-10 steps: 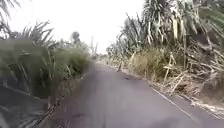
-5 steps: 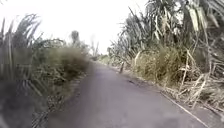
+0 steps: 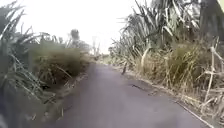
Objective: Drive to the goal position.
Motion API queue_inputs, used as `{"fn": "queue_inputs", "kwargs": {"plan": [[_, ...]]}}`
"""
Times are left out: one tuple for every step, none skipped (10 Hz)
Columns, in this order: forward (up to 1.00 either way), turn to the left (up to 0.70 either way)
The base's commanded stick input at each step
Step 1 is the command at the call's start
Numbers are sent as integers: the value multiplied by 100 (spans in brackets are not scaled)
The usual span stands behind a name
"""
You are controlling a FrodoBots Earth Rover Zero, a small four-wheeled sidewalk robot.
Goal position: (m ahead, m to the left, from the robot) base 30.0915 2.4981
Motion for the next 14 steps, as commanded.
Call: {"fn": "queue_inputs", "kwargs": {"plan": [[100,0],[100,0],[100,0],[100,0],[100,0],[100,0],[100,0],[100,0],[100,0],[100,0],[100,0],[100,0],[100,0],[100,0]]}}
